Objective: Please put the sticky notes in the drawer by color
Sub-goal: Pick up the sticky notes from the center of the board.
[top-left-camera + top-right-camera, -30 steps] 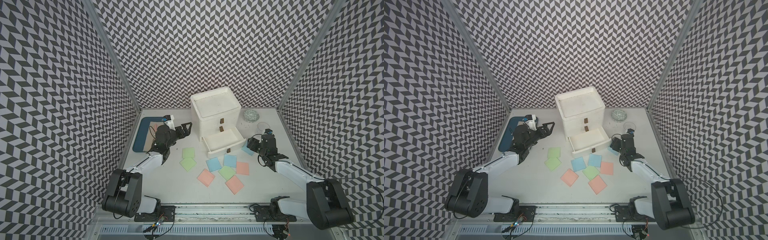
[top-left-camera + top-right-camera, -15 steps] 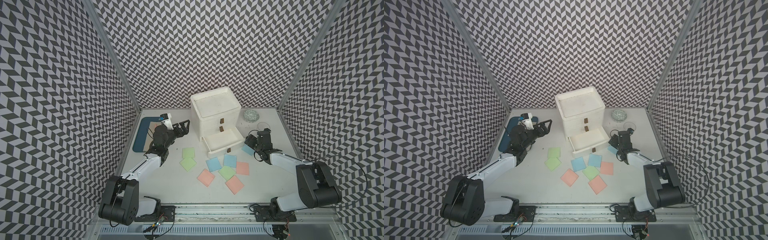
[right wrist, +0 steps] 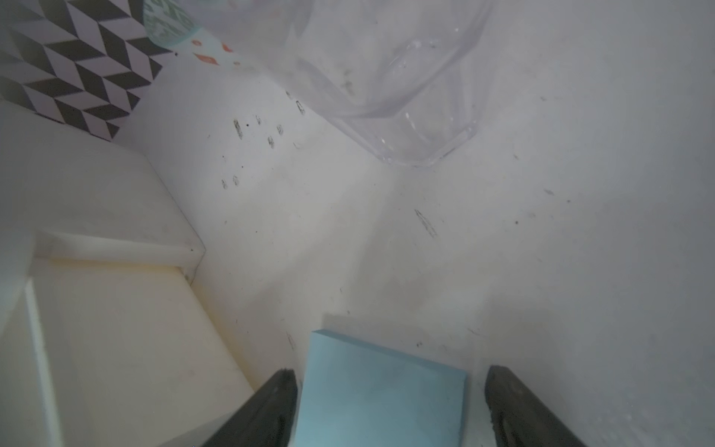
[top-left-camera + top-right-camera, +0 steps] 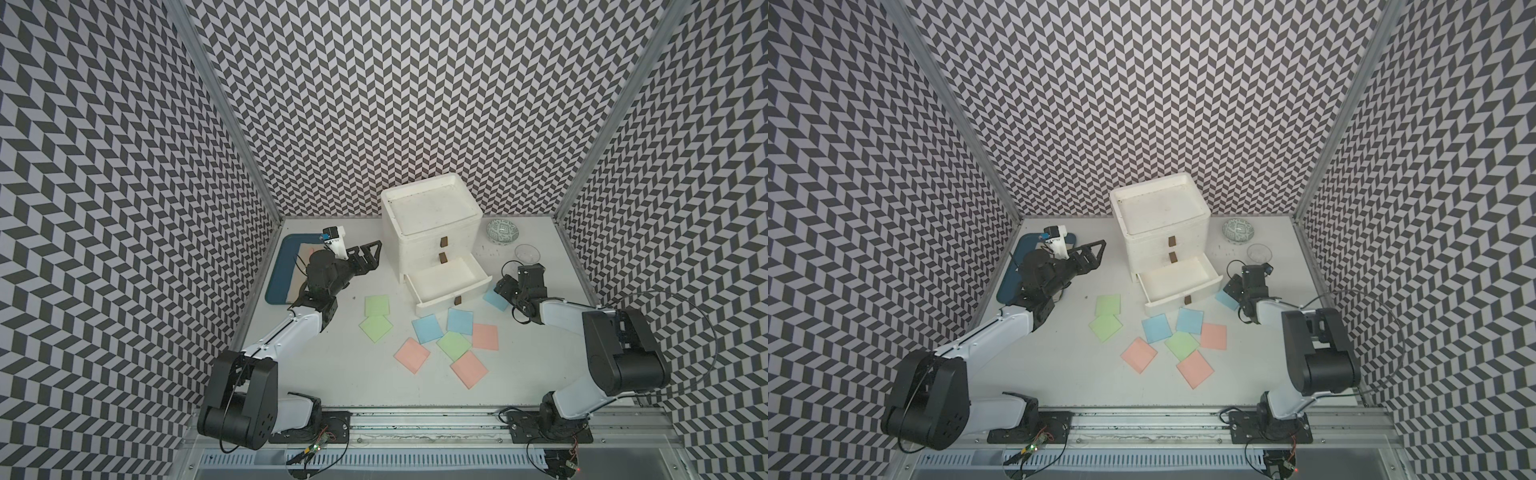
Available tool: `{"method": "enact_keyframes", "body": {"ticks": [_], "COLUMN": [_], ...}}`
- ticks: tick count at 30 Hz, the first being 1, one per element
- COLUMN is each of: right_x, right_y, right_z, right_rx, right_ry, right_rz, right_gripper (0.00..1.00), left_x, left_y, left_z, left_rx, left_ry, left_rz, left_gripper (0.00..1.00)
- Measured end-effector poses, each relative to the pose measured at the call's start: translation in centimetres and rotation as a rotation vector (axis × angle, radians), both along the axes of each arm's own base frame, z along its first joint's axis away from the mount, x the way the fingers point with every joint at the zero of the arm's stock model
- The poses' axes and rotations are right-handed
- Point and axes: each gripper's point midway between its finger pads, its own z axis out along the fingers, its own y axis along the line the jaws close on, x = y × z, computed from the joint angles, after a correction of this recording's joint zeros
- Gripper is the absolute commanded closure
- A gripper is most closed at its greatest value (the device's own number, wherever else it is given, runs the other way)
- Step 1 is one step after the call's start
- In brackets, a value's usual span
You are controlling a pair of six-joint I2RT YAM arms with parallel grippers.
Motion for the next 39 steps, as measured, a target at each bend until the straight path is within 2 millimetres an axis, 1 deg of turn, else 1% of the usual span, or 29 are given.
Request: {"method": "enact_keyframes", "body": {"ticks": [3,9,11,15,17,21,23,25,27,29,30,32,36,39], "right_x": [0.4,0.5,0.5,0.2,0.3,0.7,1.1,2.0,3.4,4.7,4.9,5.0,3.9,3.6], "right_y": [0.1,0.1,0.1,0.3,0.3,-0.2,-0.3,-0.1,0.2,0.6,0.7,1.1,1.4,1.5], "right_z": [0.4,0.4,0.5,1.3,2.3,3.7,3.9,4.1,4.0,3.3,2.9,1.6,-0.7,-1.0], "right_rx": [0.006,0.001,0.002,0.01,0.002,-0.014,-0.019,-0.019,-0.017,-0.011,-0.007,0.008,0.036,0.054], "right_ry": [-0.006,0.01,0.008,-0.017,-0.046,-0.088,-0.091,-0.092,-0.09,-0.078,-0.071,-0.047,0.003,-0.023], "right_rz": [0.003,0.001,0.002,0.017,0.028,0.032,0.04,0.06,0.083,0.109,0.116,0.135,0.151,0.156], "right_gripper": [0.19,0.2,0.22,0.3,0.39,0.53,0.56,0.58,0.58,0.58,0.58,0.58,0.58,0.58], "left_x": [0.0,-0.1,-0.1,-0.1,0.0,0.0,0.0,0.0,0.0,0.0,0.0,0.0,0.0,0.0], "left_y": [-0.1,-0.2,-0.2,-0.1,0.0,0.0,0.0,0.0,0.0,0.0,0.0,0.1,0.1,0.2], "left_z": [0.0,0.1,0.1,0.1,0.1,0.2,0.2,0.3,0.3,0.3,0.3,0.3,0.3,0.3], "left_rx": [0.006,0.013,0.012,0.012,0.012,0.011,0.01,0.009,0.009,0.009,0.009,0.01,0.012,0.013], "left_ry": [-0.004,-0.011,-0.013,-0.013,-0.014,-0.015,-0.017,-0.021,-0.022,-0.021,-0.021,-0.022,-0.022,-0.023], "left_rz": [-0.005,-0.014,-0.015,-0.014,-0.013,-0.012,-0.014,-0.014,-0.014,-0.014,-0.014,-0.012,-0.011,-0.01], "left_gripper": [0.0,0.0,0.0,0.0,0.0,0.0,0.0,0.0,0.0,0.0,0.0,0.0,0.0,0.0]}}
